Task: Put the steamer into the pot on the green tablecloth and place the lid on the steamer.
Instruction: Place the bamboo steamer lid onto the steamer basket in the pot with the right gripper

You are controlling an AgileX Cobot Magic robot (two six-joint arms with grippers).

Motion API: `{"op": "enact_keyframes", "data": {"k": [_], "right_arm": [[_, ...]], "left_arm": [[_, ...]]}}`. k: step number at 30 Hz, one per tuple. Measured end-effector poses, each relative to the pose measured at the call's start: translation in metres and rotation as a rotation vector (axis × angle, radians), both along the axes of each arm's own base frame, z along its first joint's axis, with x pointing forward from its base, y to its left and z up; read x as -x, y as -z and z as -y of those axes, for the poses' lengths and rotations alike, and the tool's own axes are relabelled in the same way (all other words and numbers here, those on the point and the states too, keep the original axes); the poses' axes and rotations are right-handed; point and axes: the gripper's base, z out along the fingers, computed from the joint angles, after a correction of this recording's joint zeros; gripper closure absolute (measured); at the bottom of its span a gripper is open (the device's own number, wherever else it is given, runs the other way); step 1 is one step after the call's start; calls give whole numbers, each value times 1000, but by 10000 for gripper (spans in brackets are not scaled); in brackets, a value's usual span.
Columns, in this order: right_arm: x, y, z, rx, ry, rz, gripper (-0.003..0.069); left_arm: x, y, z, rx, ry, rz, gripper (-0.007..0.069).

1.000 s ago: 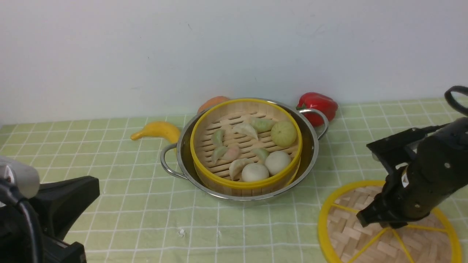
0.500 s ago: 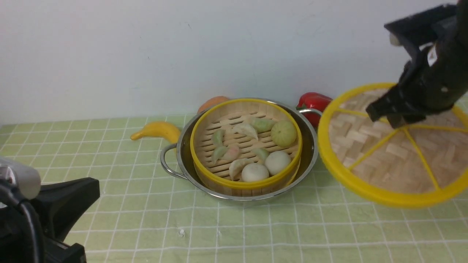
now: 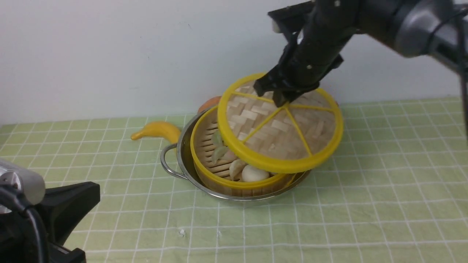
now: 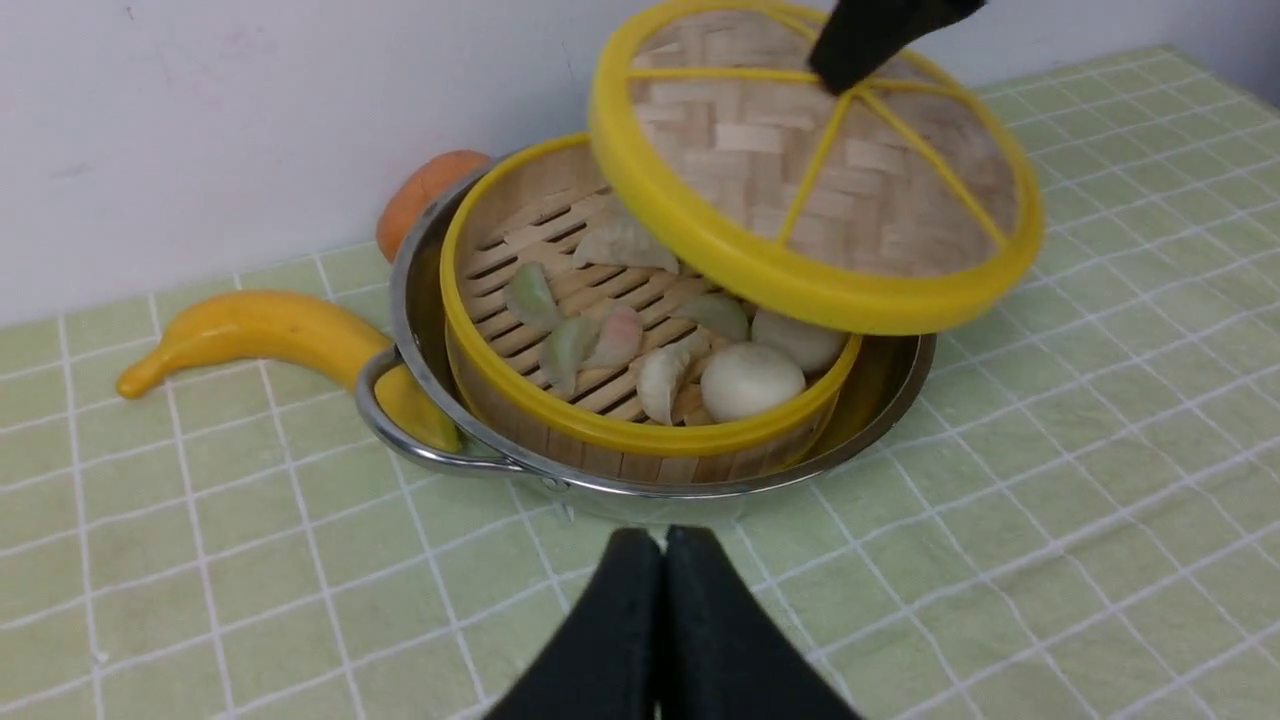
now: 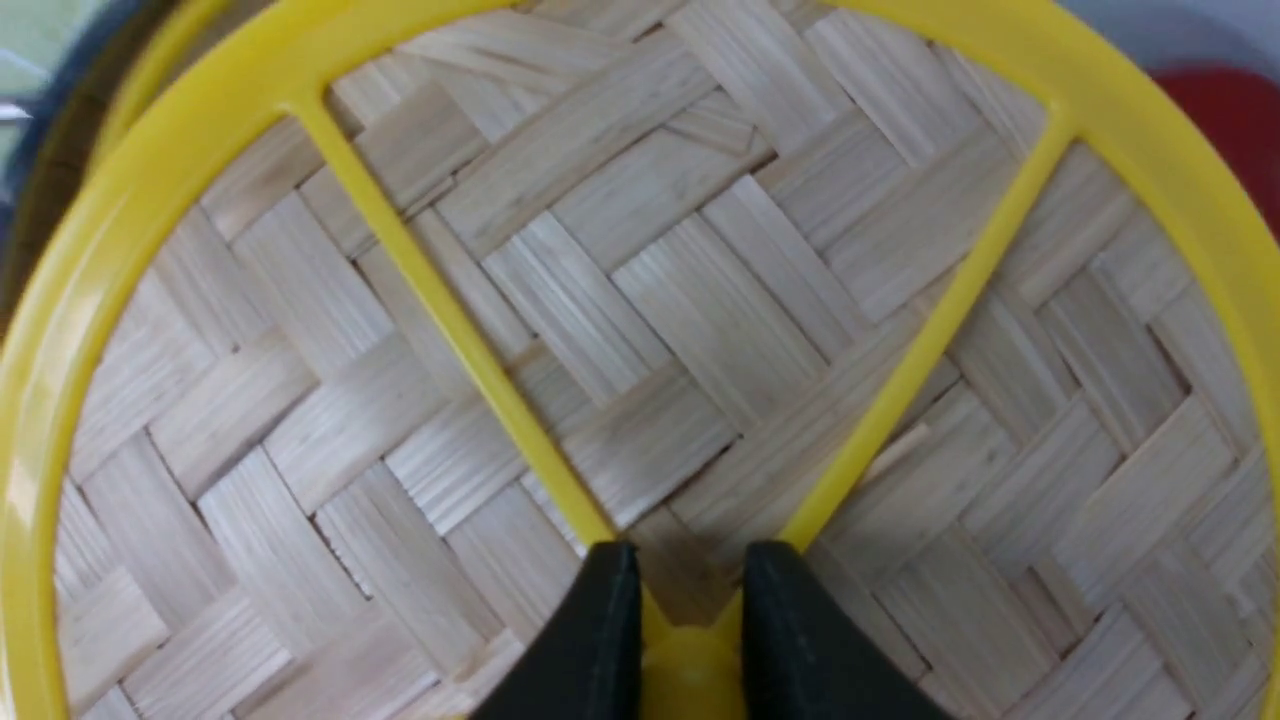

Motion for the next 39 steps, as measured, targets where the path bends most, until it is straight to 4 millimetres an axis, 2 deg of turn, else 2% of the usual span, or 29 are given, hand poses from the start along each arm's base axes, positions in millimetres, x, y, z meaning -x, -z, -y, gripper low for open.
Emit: {"op": "enact_keyframes", "data": {"k": [3,7,18,26,39], "right_arm": [[-10,4,-22,-20,-28,43,518],[-15,12,-37,-30,-44,58,518],[-18,21,-39,-15,-44,50,518],[-23,43,-43,-1,-45,9,518],[-21,45,-47,-28,-77,-14,518]], "left_arm": [[0,0,0,-9,0,3,633],[0,1,-1,-18,0,2,633],[0,7,-1,-43,0,-11,633],[0,11,-1,-46,0,-22,623],[0,11,-2,-45,-2,-19,623]]}}
